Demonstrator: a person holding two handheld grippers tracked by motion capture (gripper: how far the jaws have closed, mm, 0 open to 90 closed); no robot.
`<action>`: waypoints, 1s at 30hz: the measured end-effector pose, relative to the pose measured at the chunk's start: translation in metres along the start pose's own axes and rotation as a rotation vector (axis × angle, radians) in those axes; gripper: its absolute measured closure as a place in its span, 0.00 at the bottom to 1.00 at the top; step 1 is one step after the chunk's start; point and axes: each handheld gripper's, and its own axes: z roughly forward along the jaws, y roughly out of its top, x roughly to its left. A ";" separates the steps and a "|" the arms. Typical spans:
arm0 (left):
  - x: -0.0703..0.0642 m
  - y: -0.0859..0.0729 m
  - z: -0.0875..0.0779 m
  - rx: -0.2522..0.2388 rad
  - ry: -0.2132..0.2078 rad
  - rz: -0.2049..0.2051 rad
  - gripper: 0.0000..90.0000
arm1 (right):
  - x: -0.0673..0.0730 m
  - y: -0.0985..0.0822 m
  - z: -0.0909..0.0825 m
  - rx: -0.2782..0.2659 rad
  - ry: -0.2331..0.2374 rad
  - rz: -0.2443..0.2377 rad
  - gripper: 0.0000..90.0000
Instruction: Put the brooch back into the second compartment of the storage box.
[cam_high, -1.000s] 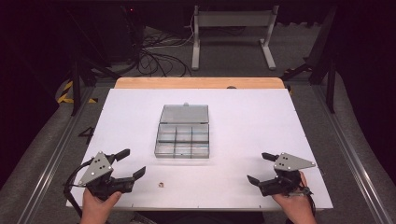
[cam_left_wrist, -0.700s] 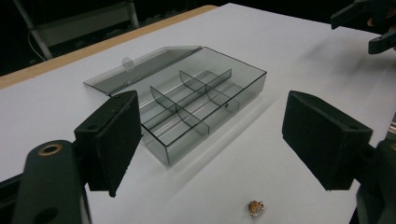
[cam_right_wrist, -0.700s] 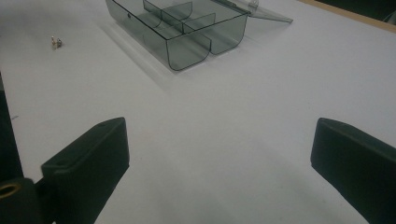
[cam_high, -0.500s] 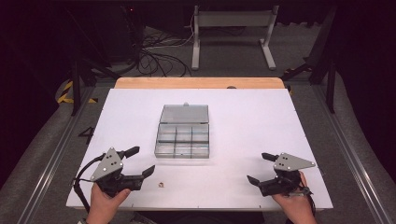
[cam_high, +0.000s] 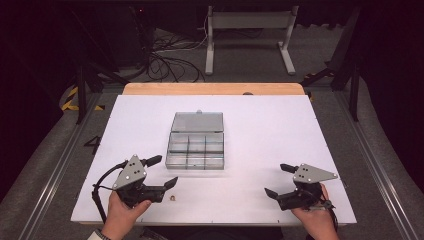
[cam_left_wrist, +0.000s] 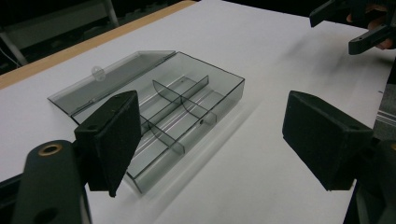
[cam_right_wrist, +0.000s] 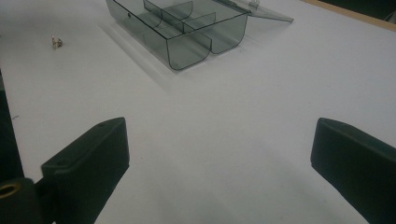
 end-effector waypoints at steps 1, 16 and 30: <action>-0.001 0.002 0.003 0.004 -0.006 0.007 0.22 | 0.000 0.000 0.000 0.000 0.001 -0.001 0.05; -0.002 0.007 0.015 0.047 -0.087 -0.034 0.23 | 0.000 0.000 0.000 0.001 0.003 0.001 0.05; 0.003 0.005 0.020 0.199 -0.169 -0.019 0.31 | 0.000 0.000 0.001 0.001 0.009 0.002 0.05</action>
